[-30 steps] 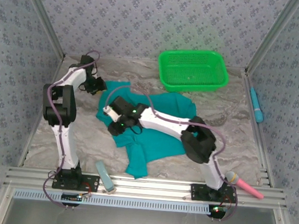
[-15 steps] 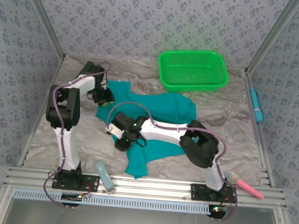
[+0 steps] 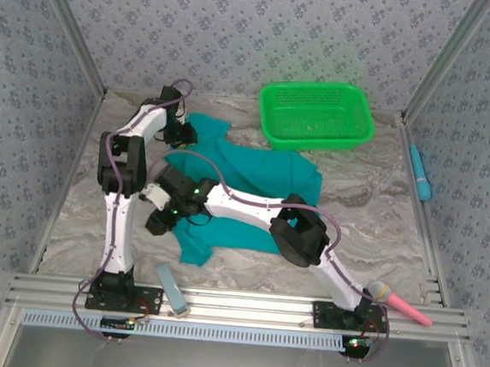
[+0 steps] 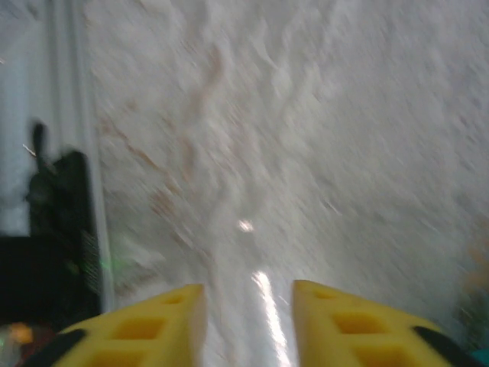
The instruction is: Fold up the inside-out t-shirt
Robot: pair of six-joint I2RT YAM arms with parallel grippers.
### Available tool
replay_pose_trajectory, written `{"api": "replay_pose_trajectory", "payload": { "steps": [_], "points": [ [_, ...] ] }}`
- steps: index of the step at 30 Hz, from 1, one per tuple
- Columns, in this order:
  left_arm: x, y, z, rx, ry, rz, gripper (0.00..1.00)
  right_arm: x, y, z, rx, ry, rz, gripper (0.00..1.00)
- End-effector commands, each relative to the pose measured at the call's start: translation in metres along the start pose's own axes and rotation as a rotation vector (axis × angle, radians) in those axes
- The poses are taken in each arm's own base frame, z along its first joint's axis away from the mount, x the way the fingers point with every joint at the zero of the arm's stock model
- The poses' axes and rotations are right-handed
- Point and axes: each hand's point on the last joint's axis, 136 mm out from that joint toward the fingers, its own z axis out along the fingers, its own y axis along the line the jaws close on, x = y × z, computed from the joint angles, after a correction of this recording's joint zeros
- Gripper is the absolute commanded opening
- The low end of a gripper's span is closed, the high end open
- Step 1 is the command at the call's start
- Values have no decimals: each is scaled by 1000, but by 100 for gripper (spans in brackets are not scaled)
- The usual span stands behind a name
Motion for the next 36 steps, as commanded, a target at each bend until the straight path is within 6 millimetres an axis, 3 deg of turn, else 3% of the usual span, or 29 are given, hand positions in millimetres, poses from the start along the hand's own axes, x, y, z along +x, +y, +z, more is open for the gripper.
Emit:
{"api": "replay_pose_trajectory", "payload": {
  "steps": [1, 5, 8, 12, 15, 21, 24, 26, 29, 31, 33, 34, 36],
  "points": [
    [-3, -11, 12, 62, 41, 59, 36, -22, 28, 0, -141, -50, 112, 44],
    [-13, -16, -16, 58, 23, 68, 37, -14, 6, -27, -90, -38, 187, 44],
    [-9, -18, -44, 55, 5, 64, 38, 2, -12, -67, 23, -65, 172, 45],
    [12, -12, -76, 12, -5, 27, 38, 35, -29, -104, 136, -58, 178, 45],
    [45, -4, -85, 0, 4, -33, 38, 70, -58, -117, 297, -27, 229, 45],
    [126, 9, -77, -24, 23, -133, 38, 142, -125, -166, 598, -59, 529, 42],
    [154, 14, -64, -48, 53, -137, 37, 179, -144, -193, 699, -86, 650, 40],
    [165, 29, -60, -118, 55, -163, 34, 202, -153, -205, 729, -97, 746, 38],
    [181, 47, -51, -151, 34, -209, 29, 229, -157, -206, 701, -98, 859, 38],
    [189, 59, -44, -176, 57, -225, 22, 231, -151, -197, 637, -99, 871, 39],
    [189, 78, -44, -235, 48, -222, 17, 216, -134, -188, 515, -98, 827, 41],
    [187, 88, -46, -266, 35, -220, 16, 209, -127, -191, 492, -89, 772, 42],
    [177, 103, -52, -311, 15, -192, 16, 204, -126, -219, 576, -101, 730, 44]
  ]
}}
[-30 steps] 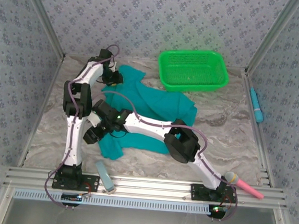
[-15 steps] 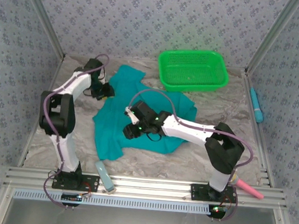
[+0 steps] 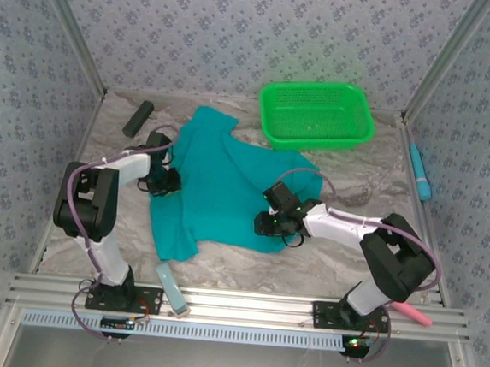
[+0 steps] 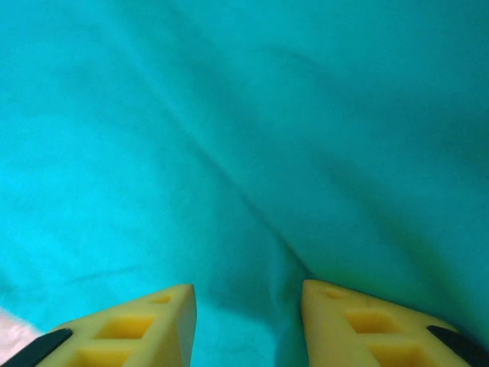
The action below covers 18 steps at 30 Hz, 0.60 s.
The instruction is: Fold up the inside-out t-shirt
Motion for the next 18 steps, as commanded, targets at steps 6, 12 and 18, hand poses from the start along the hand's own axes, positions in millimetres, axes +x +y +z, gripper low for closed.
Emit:
{"api": "replay_pose_trajectory", "payload": {
  "steps": [6, 12, 18],
  "points": [
    [-40, 18, -16, -77, -54, 40, 32, -4, -61, -88, -20, -117, 167, 56],
    [-6, -33, -47, 36, -37, 111, 37, 20, -51, -85, -312, -75, 260, 66],
    [42, -65, -37, 94, -31, 208, 37, 19, -28, -52, -378, -9, 196, 62]
  ]
}}
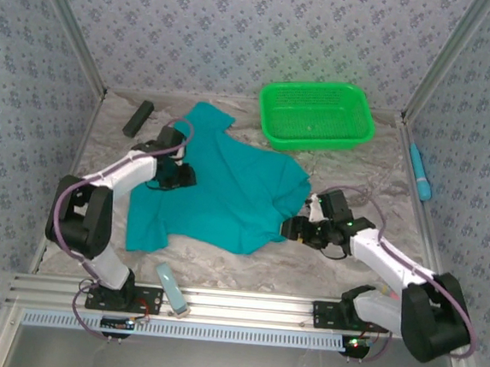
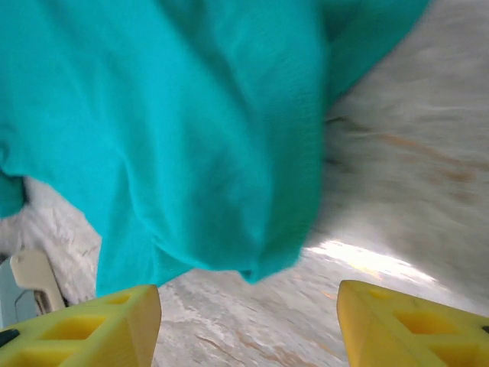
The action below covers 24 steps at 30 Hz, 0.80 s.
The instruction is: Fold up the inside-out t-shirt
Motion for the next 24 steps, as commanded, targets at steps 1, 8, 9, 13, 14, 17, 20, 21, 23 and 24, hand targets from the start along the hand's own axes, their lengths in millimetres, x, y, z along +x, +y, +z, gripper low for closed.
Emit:
{"api": "replay_pose_trajectory", "payload": {
  "steps": [1, 8, 9, 13, 14, 17, 20, 21, 23, 24],
  "points": [
    [21, -3, 8, -13, 29, 9, 37, -7, 20, 16, -125, 11, -38, 59],
    [37, 23, 31, -108, 72, 27, 38, -17, 27, 30, -164, 46, -24, 0],
    [38, 28, 33, -126, 76, 35, 38, -18, 32, 22, -162, 42, -12, 0],
    [39, 34, 30, -128, 101, 42, 37, -29, 63, -30, -89, 2, 39, 0],
    [39, 34, 29, -124, 101, 46, 37, -34, 65, -42, -52, -24, 52, 0],
    [39, 30, 25, -108, 101, 62, 38, -51, 56, -64, 47, -81, 80, 1],
    [40, 21, 24, -63, 106, 66, 38, -71, 46, -59, 56, -75, 35, 56],
    [40, 18, 24, -48, 108, 69, 38, -76, 36, -59, 75, -42, 18, 62],
    [42, 10, 23, -31, 113, 86, 38, -76, 12, -61, 165, -7, 47, 64],
    [45, 6, 22, -25, 121, 97, 38, -71, 8, -60, 172, -3, 53, 64]
  ]
}}
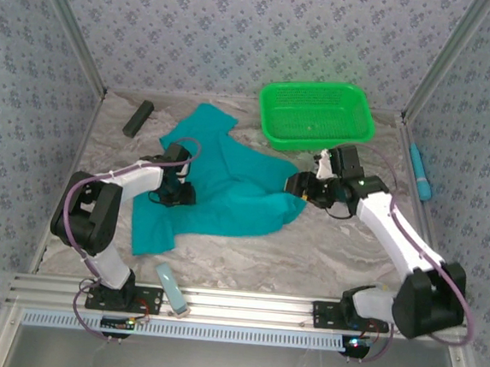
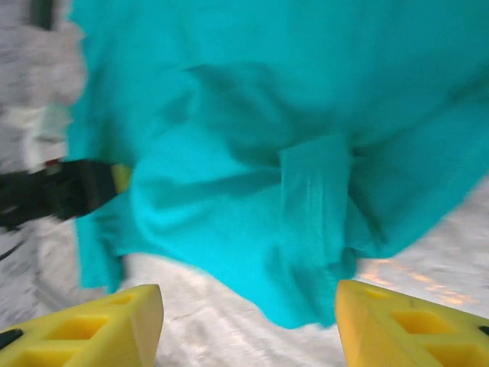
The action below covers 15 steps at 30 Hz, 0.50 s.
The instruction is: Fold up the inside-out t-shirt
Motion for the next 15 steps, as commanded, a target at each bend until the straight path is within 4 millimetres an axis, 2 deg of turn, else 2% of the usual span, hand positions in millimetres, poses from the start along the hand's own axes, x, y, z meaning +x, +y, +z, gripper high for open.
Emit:
{"api": "replay_pose_trajectory", "payload": {
  "steps": [1, 3, 5, 8, 10, 12, 15],
  "points": [
    [4, -24, -13, 60, 3, 68, 38, 39, -33, 1, 97, 123, 14, 64],
    [14, -40, -16, 85, 9, 140, 38, 59, -25, 5, 9, 133, 36, 64],
    [25, -53, -16, 87, 16, 208, 37, 83, -26, 11, -17, 138, 55, 63],
    [36, -56, -12, 82, 47, 213, 37, 112, -46, 19, 23, 154, 87, 58],
    [39, -53, -8, 77, 55, 201, 37, 128, -47, 27, 2, 183, 108, 57],
    [40, -53, -5, 78, 54, 204, 37, 137, -41, 39, -27, 211, 74, 56],
    [39, -53, 0, 81, 59, 204, 37, 129, -27, 61, -33, 216, -29, 53]
  ]
}}
